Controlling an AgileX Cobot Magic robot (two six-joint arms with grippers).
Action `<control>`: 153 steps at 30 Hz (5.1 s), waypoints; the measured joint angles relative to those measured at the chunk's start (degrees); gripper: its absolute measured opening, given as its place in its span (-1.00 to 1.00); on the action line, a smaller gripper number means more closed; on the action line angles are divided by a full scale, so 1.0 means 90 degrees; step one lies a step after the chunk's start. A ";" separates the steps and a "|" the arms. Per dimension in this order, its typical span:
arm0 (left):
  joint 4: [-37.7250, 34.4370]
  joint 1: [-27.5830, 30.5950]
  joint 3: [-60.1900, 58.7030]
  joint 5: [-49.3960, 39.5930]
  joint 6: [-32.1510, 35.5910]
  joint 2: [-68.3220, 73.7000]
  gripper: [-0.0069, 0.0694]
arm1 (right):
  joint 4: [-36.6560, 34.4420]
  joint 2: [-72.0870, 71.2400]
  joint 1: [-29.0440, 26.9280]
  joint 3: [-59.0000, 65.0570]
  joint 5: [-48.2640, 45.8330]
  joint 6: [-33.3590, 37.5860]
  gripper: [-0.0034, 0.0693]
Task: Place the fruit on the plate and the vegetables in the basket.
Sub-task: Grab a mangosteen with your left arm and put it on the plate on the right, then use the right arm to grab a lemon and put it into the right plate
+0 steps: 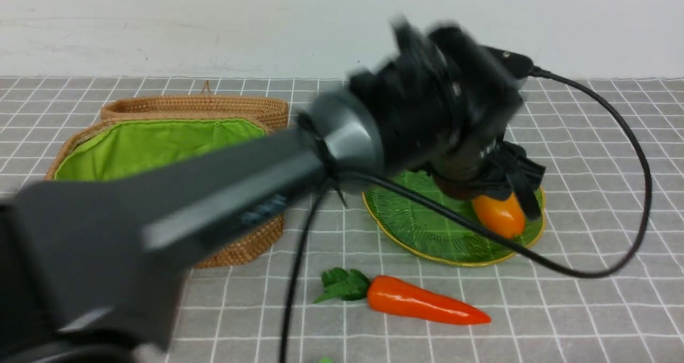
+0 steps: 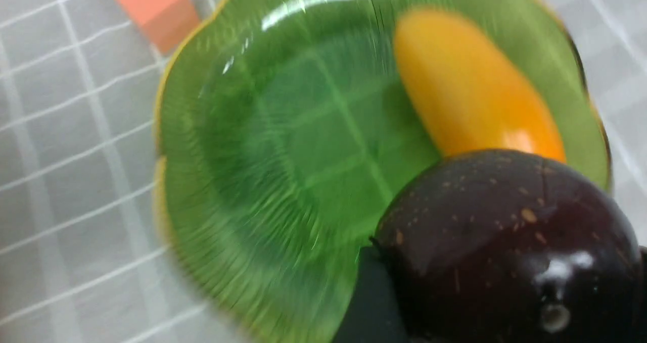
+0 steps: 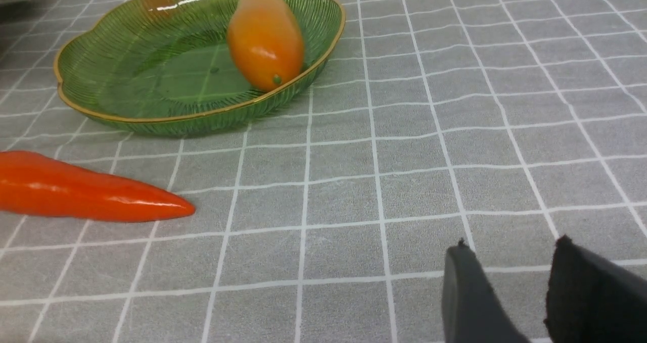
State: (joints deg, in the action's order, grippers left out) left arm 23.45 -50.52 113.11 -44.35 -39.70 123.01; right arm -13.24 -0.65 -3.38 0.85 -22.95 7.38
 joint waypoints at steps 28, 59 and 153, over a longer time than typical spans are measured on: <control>-0.1162 0.0619 -0.0006 -0.1923 0.1930 -0.1694 0.54 | 0.0000 0.0000 0.0000 0.0000 0.0000 0.0000 -0.24; -0.2377 0.0619 -0.8721 -0.1538 -0.0210 -1.3384 -0.85 | 0.0000 0.0000 0.0000 0.0000 0.0000 0.0000 -0.24; -0.2309 0.5368 -1.2749 0.2453 0.3576 -1.3723 -0.74 | -0.2631 0.4397 0.0528 -0.4716 -0.3398 0.2390 -0.23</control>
State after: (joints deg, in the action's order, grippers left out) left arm 2.68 -2.21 -1.63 -22.27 -7.52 -0.50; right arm -36.91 38.92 1.38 -41.59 -53.53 28.89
